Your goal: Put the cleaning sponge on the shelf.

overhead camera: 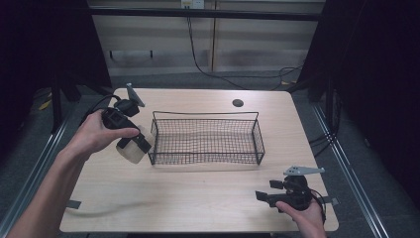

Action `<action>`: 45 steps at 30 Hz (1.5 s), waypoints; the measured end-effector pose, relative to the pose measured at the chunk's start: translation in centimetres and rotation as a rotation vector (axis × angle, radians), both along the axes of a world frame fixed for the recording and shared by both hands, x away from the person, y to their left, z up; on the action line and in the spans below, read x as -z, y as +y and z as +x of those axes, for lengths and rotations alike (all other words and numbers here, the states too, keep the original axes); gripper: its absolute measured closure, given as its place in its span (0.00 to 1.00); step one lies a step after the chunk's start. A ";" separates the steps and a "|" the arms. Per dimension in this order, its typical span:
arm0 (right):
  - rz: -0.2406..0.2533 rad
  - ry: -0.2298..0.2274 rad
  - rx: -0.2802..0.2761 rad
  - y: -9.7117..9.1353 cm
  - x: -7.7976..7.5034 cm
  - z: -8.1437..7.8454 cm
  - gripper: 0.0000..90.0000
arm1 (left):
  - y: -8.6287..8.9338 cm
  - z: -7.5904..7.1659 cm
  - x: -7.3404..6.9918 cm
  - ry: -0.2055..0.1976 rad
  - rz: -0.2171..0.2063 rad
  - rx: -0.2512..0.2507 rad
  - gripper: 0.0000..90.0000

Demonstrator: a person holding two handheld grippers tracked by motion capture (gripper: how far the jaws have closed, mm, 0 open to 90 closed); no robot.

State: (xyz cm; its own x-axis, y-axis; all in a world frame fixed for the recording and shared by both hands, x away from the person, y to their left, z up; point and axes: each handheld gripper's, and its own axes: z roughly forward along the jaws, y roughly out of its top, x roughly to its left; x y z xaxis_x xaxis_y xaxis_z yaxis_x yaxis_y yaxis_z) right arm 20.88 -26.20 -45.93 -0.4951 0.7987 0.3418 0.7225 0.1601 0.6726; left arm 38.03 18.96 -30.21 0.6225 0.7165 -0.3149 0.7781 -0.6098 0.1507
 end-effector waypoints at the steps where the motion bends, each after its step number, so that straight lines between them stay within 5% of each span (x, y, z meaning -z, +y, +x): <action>1: 0.000 -0.002 -0.004 0.0 0.0 0.0 0.23 | -0.1 0.1 0.0 0.002 -0.007 -0.004 0.32; 8: -0.001 -0.001 -0.006 0.0 0.0 0.0 0.23 | -1.1 0.8 0.0 -0.003 -0.026 -0.087 0.32; 15: -0.002 -0.002 -0.009 0.0 0.0 0.0 0.23 | -2.2 1.9 0.4 -0.003 0.005 -0.177 0.32; 40: 0.000 0.000 -0.013 0.0 0.0 0.0 0.23 | -3.8 5.0 2.2 0.049 0.023 -0.347 0.32; 43: 0.001 0.001 -0.012 0.0 0.0 -0.1 0.22 | -4.3 5.4 2.6 0.058 0.038 -0.360 0.32; 45: 0.001 0.001 -0.012 0.0 0.0 -0.1 0.22 | -4.6 5.5 3.0 0.052 0.087 -0.339 0.32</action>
